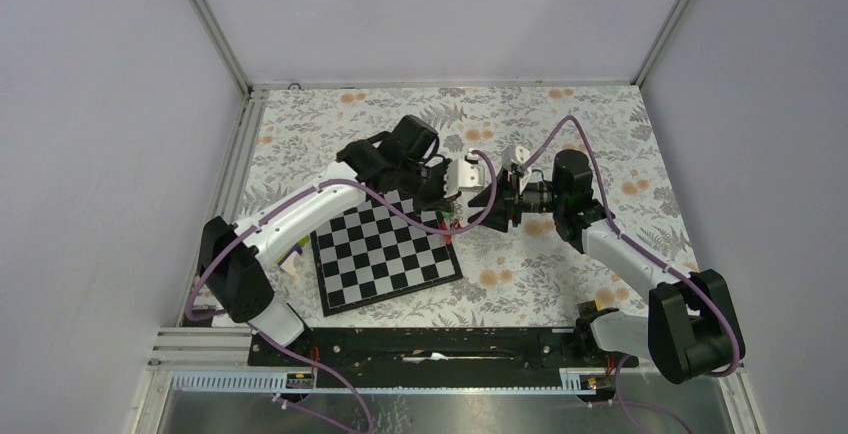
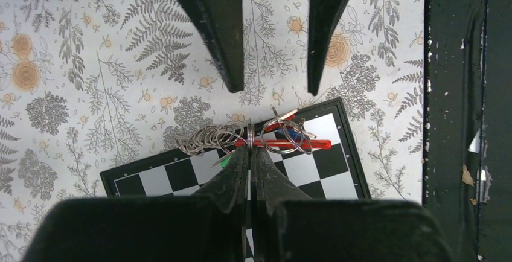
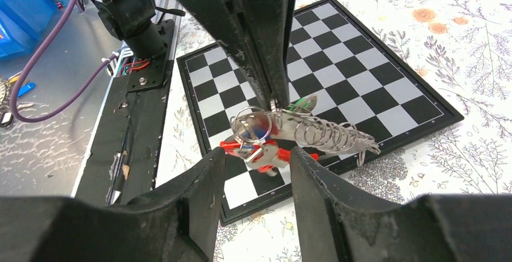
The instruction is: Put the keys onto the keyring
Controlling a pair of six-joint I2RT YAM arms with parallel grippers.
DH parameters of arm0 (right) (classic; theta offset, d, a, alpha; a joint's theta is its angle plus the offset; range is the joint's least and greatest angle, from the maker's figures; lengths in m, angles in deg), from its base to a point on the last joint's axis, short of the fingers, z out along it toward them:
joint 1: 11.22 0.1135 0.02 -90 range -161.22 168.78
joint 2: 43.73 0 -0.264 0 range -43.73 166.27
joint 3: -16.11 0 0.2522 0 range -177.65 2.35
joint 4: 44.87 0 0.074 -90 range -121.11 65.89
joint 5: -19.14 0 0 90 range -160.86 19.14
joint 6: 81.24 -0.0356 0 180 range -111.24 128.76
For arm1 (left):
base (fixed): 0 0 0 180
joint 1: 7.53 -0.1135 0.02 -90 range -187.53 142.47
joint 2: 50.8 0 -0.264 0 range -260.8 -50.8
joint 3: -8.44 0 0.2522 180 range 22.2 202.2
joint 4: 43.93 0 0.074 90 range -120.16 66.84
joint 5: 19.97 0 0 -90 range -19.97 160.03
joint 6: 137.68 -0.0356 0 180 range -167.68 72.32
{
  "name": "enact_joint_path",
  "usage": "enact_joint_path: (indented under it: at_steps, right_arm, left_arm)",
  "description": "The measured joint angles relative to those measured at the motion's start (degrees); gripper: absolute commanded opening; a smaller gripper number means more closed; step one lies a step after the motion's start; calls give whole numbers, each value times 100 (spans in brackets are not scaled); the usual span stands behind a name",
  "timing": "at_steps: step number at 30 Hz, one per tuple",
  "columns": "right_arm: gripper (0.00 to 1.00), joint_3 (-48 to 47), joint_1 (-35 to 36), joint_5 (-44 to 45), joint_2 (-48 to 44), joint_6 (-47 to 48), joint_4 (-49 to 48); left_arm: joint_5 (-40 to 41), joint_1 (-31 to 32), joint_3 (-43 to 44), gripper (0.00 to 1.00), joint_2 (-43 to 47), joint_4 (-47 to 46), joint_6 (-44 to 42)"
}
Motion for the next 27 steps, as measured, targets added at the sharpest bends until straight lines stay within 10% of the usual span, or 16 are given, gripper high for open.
enact_joint_path:
  at_steps: [27]
  right_arm:
    - [38,151,107,72,378,-1156,-1172]
  left_arm:
    - [76,208,219,0,-177,227,514]
